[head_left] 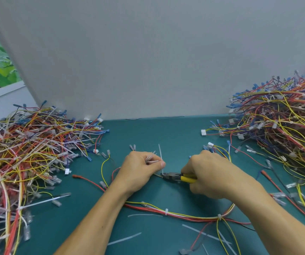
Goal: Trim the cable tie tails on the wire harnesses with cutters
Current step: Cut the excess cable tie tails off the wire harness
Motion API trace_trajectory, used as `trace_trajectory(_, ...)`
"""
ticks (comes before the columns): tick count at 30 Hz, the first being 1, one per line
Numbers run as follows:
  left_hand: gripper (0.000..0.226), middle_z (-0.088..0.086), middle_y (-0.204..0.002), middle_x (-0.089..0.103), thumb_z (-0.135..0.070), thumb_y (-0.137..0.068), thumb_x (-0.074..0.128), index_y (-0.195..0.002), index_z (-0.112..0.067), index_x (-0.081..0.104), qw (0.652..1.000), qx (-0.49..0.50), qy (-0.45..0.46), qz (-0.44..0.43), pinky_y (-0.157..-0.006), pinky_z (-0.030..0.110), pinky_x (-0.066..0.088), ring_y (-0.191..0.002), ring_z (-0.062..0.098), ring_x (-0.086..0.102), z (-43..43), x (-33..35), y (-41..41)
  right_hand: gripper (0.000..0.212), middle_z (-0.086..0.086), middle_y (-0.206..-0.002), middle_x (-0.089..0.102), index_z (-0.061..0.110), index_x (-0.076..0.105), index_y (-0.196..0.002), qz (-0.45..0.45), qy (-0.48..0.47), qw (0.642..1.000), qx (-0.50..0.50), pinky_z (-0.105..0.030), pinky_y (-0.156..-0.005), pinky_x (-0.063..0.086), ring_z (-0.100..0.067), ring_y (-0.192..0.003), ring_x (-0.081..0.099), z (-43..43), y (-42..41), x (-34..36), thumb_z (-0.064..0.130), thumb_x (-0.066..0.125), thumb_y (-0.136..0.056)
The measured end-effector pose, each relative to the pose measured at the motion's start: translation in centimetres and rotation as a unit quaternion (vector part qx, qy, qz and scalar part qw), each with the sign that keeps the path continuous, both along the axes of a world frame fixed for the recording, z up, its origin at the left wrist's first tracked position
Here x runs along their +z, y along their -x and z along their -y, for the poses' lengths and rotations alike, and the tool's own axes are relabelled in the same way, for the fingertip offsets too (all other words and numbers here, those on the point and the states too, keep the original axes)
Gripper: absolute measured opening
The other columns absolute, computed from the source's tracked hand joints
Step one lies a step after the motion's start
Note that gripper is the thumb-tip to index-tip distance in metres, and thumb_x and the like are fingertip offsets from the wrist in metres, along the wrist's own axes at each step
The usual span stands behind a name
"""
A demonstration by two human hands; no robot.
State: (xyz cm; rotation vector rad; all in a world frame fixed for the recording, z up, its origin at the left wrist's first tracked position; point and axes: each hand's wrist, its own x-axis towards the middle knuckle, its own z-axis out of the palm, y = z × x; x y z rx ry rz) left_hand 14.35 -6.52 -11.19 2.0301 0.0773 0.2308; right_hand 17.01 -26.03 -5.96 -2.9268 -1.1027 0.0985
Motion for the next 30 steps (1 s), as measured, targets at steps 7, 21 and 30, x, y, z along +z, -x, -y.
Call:
trace_trajectory(7, 0.015, -0.016, -0.047, 0.044, -0.011, -0.085, 0.069, -0.07, -0.011, 0.067, 0.996, 0.006, 0.086, -0.002, -0.043, 0.01, 0.028, -0.041, -0.001, 0.033, -0.3, 0.2, 0.0, 0.013, -0.004, -0.069, 0.046, 0.019, 0.049, -0.069, -0.032, -0.016, 0.999, -0.023, -0.029, -0.055, 0.036, -0.032, -0.077, 0.051, 0.0, -0.2, 0.0, 0.022, 0.056, -0.079)
trace_trajectory(21, 0.022, -0.008, -0.059, 0.05, -0.014, -0.1, 0.044, -0.085, -0.015, 0.06, 0.984, -0.174, -0.025, -0.032, -0.045, 0.014, 0.031, -0.044, 0.003, 0.037, 3.7, 8.5, 4.2, 0.01, -0.014, -0.082, 0.058, 0.008, 0.052, -0.085, -0.061, -0.137, 0.96, -0.237, -0.033, -0.062, 0.043, -0.025, -0.073, 0.056, 7.5, -3.7, 4.1, 0.017, 0.052, -0.088)
trace_trajectory(30, 0.01, -0.005, -0.093, 0.064, -0.039, -0.094, 0.049, -0.095, -0.03, 0.052, 0.894, -0.263, -0.328, -0.154, -0.081, 0.039, 0.05, -0.086, 0.018, 0.058, 6.3, 7.3, 10.3, 0.027, -0.004, -0.066, 0.064, 0.013, 0.057, -0.077, -0.128, 0.006, 0.959, -0.251, -0.025, -0.053, 0.046, -0.018, -0.057, 0.061, 5.6, -2.8, 1.5, 0.035, 0.073, -0.075)
